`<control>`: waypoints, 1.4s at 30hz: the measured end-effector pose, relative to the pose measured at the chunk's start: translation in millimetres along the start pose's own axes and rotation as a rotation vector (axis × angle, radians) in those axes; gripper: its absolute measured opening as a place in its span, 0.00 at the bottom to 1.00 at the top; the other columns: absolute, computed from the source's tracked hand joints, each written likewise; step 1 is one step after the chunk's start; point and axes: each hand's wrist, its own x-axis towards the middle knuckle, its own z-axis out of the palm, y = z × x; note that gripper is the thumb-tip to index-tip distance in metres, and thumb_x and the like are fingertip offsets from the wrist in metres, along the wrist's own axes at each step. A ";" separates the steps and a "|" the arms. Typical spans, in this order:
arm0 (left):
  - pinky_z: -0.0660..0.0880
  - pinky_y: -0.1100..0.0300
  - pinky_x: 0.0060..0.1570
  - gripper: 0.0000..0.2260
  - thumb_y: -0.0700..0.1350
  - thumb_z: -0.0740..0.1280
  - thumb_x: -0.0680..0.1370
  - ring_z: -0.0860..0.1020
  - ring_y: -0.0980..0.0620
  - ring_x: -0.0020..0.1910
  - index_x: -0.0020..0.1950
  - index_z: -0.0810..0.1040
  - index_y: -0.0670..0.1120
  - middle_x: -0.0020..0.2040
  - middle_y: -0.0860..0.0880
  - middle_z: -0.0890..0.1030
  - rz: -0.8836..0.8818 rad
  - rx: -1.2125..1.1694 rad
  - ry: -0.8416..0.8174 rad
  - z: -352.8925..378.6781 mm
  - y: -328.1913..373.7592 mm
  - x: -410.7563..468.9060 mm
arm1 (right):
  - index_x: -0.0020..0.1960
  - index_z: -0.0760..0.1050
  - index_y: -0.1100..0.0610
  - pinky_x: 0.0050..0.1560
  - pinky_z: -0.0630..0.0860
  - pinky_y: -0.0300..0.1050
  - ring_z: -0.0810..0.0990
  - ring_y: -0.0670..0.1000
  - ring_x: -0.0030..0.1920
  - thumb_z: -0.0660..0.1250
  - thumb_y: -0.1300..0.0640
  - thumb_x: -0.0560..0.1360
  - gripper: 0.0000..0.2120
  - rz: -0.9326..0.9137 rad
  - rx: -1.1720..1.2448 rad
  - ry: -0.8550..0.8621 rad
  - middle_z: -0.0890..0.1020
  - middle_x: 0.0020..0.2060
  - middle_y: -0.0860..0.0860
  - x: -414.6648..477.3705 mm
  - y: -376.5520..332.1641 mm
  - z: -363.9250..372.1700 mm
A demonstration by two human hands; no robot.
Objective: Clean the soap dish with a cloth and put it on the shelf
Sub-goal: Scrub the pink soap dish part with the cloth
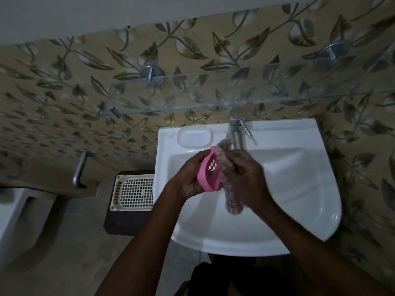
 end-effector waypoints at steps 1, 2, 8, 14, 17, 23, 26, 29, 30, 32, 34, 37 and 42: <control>0.81 0.54 0.46 0.13 0.50 0.68 0.76 0.83 0.47 0.44 0.52 0.81 0.42 0.46 0.44 0.84 -0.008 -0.029 -0.046 4.5 3.5 -0.9 | 0.66 0.77 0.57 0.60 0.75 0.39 0.78 0.46 0.59 0.67 0.59 0.77 0.17 -0.105 -0.076 -0.058 0.78 0.58 0.51 -3.8 -1.3 4.8; 0.81 0.54 0.50 0.12 0.48 0.71 0.73 0.82 0.48 0.47 0.52 0.81 0.42 0.47 0.45 0.83 -0.019 -0.047 -0.088 7.3 6.0 -2.3 | 0.67 0.75 0.58 0.62 0.73 0.38 0.76 0.46 0.61 0.66 0.60 0.77 0.19 -0.178 -0.122 -0.107 0.77 0.59 0.52 -7.1 -1.9 8.8; 0.72 0.57 0.55 0.12 0.49 0.73 0.72 0.75 0.51 0.47 0.47 0.80 0.42 0.44 0.46 0.79 -0.138 0.019 -0.170 6.3 8.6 -4.5 | 0.64 0.76 0.64 0.64 0.72 0.41 0.72 0.38 0.59 0.61 0.64 0.80 0.14 -0.336 -0.274 -0.077 0.74 0.57 0.50 -4.3 2.9 15.1; 0.77 0.50 0.53 0.12 0.46 0.74 0.70 0.80 0.47 0.46 0.48 0.80 0.41 0.44 0.44 0.81 -0.163 -0.022 -0.137 7.1 2.1 -9.5 | 0.57 0.79 0.67 0.57 0.79 0.47 0.80 0.55 0.54 0.61 0.64 0.77 0.13 -0.371 -0.357 -0.022 0.81 0.53 0.62 6.7 6.1 19.3; 0.80 0.53 0.47 0.07 0.43 0.70 0.75 0.80 0.52 0.42 0.45 0.78 0.39 0.38 0.45 0.81 -0.202 -0.128 -0.153 6.1 3.6 -9.5 | 0.56 0.80 0.69 0.60 0.77 0.46 0.78 0.55 0.56 0.61 0.64 0.77 0.13 -0.408 -0.342 -0.025 0.82 0.52 0.65 2.3 1.9 25.8; 0.73 0.54 0.53 0.08 0.47 0.68 0.75 0.78 0.53 0.44 0.48 0.78 0.43 0.42 0.46 0.80 -0.181 -0.085 -0.024 -0.5 5.4 -8.6 | 0.55 0.80 0.69 0.59 0.78 0.48 0.80 0.57 0.53 0.60 0.64 0.77 0.13 -0.362 -0.349 -0.012 0.82 0.51 0.64 15.8 10.7 25.6; 0.72 0.66 0.45 0.11 0.42 0.71 0.75 0.69 0.67 0.41 0.46 0.69 0.52 0.35 0.59 0.69 -0.205 -0.136 -0.027 -5.9 6.0 -4.0 | 0.53 0.80 0.70 0.62 0.74 0.40 0.80 0.56 0.52 0.61 0.65 0.76 0.13 -0.456 -0.330 -0.071 0.82 0.50 0.65 4.5 3.3 36.8; 0.67 0.62 0.60 0.08 0.42 0.73 0.73 0.72 0.58 0.47 0.50 0.77 0.44 0.45 0.51 0.75 -0.110 -0.118 -0.068 -8.0 2.1 -0.6 | 0.55 0.81 0.67 0.58 0.78 0.49 0.79 0.53 0.53 0.62 0.67 0.76 0.12 -0.295 -0.259 0.031 0.82 0.51 0.62 12.6 5.4 37.1; 0.63 0.63 0.64 0.11 0.41 0.75 0.71 0.72 0.56 0.49 0.51 0.78 0.42 0.47 0.49 0.76 -0.085 -0.110 -0.083 -6.4 2.5 -2.5 | 0.57 0.80 0.65 0.57 0.77 0.49 0.78 0.50 0.53 0.63 0.67 0.76 0.12 -0.211 -0.203 0.087 0.81 0.52 0.60 13.8 4.6 38.0; 0.67 0.66 0.63 0.13 0.41 0.76 0.69 0.76 0.54 0.49 0.51 0.80 0.41 0.45 0.47 0.82 -0.019 -0.182 -0.106 -0.5 6.3 -1.3 | 0.64 0.77 0.62 0.59 0.75 0.41 0.77 0.47 0.57 0.65 0.61 0.77 0.16 -0.091 -0.132 0.101 0.80 0.57 0.55 9.0 -0.9 43.3; 0.79 0.57 0.54 0.12 0.46 0.68 0.73 0.83 0.48 0.48 0.50 0.83 0.38 0.46 0.42 0.85 0.074 -0.174 -0.109 0.2 6.3 0.5 | 0.70 0.71 0.59 0.59 0.72 0.31 0.76 0.45 0.59 0.66 0.56 0.76 0.23 0.028 -0.055 0.037 0.78 0.59 0.49 0.4 -6.2 46.0; 0.82 0.54 0.46 0.18 0.50 0.61 0.77 0.84 0.44 0.43 0.49 0.83 0.38 0.44 0.40 0.85 0.128 -0.108 -0.071 5.0 3.5 -2.5 | 0.65 0.75 0.55 0.55 0.79 0.43 0.82 0.48 0.53 0.68 0.64 0.73 0.21 0.195 0.004 0.101 0.83 0.54 0.49 6.8 -2.1 35.2; 0.79 0.50 0.44 0.25 0.57 0.61 0.77 0.78 0.41 0.46 0.65 0.73 0.40 0.52 0.39 0.78 0.189 -0.092 0.022 -40.5 8.7 -13.6 | 0.49 0.80 0.59 0.44 0.83 0.57 0.84 0.55 0.41 0.66 0.67 0.73 0.08 0.481 0.381 0.080 0.85 0.43 0.58 30.7 -3.1 2.1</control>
